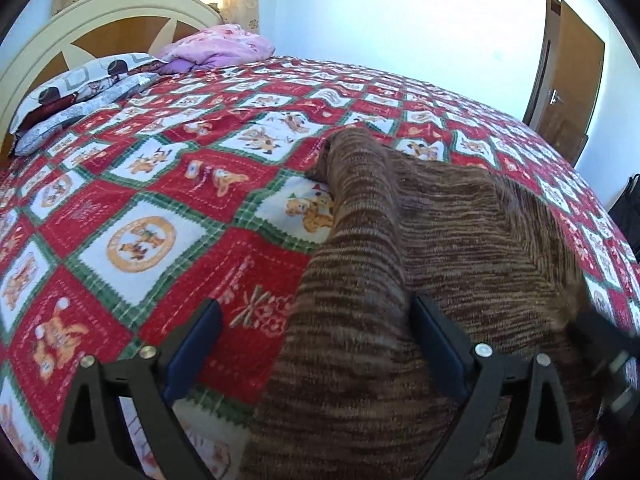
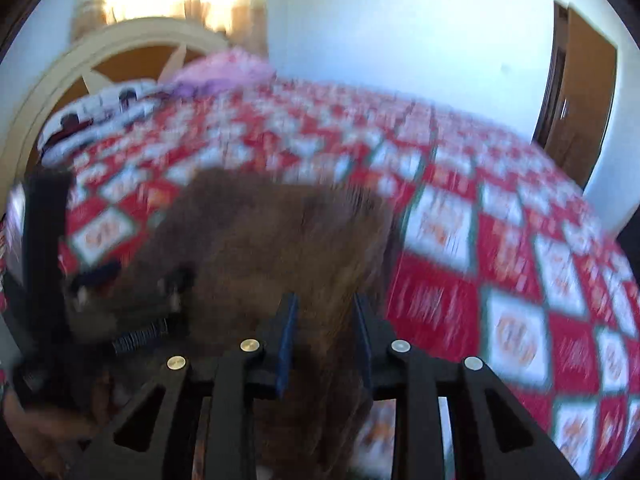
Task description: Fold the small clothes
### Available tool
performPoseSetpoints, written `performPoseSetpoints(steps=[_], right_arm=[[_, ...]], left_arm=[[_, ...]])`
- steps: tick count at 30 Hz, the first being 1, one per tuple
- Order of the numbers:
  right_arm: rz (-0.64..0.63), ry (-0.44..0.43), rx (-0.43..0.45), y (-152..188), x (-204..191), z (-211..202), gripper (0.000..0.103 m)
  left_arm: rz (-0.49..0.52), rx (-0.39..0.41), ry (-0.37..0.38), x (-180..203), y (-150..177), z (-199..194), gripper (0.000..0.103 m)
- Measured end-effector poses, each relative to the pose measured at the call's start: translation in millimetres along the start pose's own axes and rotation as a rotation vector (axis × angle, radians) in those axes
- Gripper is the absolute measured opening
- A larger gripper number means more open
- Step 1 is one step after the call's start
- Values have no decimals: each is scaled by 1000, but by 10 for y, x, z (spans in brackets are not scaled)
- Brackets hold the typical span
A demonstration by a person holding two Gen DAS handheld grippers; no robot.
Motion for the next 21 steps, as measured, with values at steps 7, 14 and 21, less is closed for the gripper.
performPoseSetpoints(steps=[7, 14, 21], right_arm=[[-27, 68, -4, 342, -63, -160, 29], [215, 66, 3, 425, 146, -679, 37], [220, 123, 147, 375, 106, -1354, 62]], left_arm=[[39, -43, 5, 9, 169, -316, 97], [103, -3, 19, 2, 211, -827, 96], [162, 120, 13, 56, 114, -1428, 99]])
Point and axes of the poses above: each gripper's, at about its wrist camera, not at the fingertips, and z roughly the way its jaws point, x to its right, y to its underside, the point moved 1 cm from there along z, roughly the way its jaws point, and after that the axes turned 14 degrees about x, right-handed, at the moved point
